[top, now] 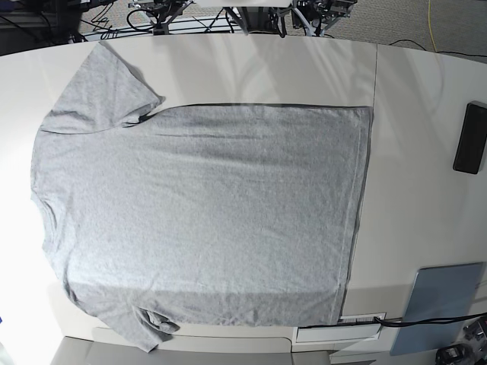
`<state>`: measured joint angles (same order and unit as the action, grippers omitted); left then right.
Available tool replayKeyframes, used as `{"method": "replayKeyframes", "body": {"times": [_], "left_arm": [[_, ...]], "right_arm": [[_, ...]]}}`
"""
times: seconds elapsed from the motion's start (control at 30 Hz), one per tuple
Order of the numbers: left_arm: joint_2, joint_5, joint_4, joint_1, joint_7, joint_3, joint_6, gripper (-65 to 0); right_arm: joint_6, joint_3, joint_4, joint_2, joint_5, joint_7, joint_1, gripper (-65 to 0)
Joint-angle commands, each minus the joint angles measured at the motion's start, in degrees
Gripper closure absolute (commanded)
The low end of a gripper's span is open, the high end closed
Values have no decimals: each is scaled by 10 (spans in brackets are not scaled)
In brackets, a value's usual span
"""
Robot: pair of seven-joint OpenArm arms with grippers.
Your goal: Fold the T-shirt properly
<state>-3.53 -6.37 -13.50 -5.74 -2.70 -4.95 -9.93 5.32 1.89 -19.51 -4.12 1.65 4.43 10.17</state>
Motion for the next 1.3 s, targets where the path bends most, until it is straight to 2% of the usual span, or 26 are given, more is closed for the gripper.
{"method": "replayKeyframes", "body": {"times": [0.0, 1.07, 1.27], "left_arm": [[-2, 0, -2, -2, -3, -1, -4, -185], [-2, 0, -2, -2, -4, 0, -4, -185], [-2, 0, -27, -22, -3, 0, -4, -185]], "right_arm": [[-2, -1, -3, -3, 5, -4, 3, -161], [-2, -1, -3, -3, 2, -6, 3, -161], [-2, -1, -3, -3, -2, -7, 8, -161]]}}
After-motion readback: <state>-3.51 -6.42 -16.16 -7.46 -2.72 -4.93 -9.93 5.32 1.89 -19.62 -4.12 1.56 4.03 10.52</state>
